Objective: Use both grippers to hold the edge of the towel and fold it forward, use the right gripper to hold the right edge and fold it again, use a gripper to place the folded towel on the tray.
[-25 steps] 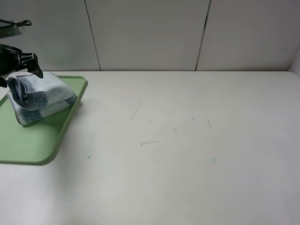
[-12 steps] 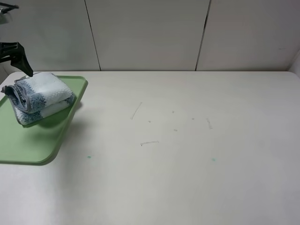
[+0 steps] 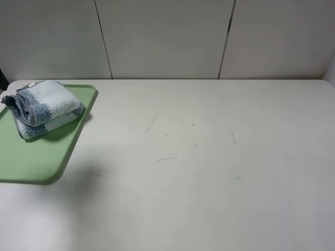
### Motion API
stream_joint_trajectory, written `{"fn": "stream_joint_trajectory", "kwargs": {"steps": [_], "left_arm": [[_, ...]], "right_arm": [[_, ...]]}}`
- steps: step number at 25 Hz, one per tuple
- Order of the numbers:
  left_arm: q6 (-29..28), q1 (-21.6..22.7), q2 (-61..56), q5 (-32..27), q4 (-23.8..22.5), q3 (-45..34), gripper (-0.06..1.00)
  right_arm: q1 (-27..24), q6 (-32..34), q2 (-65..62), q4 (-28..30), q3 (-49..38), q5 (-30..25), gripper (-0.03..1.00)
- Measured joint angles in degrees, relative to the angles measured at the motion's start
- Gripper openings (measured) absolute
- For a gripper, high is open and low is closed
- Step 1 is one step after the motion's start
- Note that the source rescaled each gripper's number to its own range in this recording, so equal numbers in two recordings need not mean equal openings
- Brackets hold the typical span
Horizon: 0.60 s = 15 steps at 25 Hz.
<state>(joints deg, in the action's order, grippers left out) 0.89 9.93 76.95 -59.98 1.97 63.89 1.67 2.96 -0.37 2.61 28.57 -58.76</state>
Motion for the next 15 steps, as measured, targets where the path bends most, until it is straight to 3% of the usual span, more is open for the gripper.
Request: {"fn": "stream_joint_trajectory", "kwargs": {"steps": [11,15], "left_arm": [[4.2,0.0,-24.8,-7.9,-1.1,-11.4,1.0],[5.6,0.0,-33.1,-8.0,-1.1,-12.2,1.0]], "right_arm": [[0.0,0.0,0.0,0.0,0.0,0.0,1.0],[0.0,0.0,0.0,0.0,0.0,0.0,1.0]]}}
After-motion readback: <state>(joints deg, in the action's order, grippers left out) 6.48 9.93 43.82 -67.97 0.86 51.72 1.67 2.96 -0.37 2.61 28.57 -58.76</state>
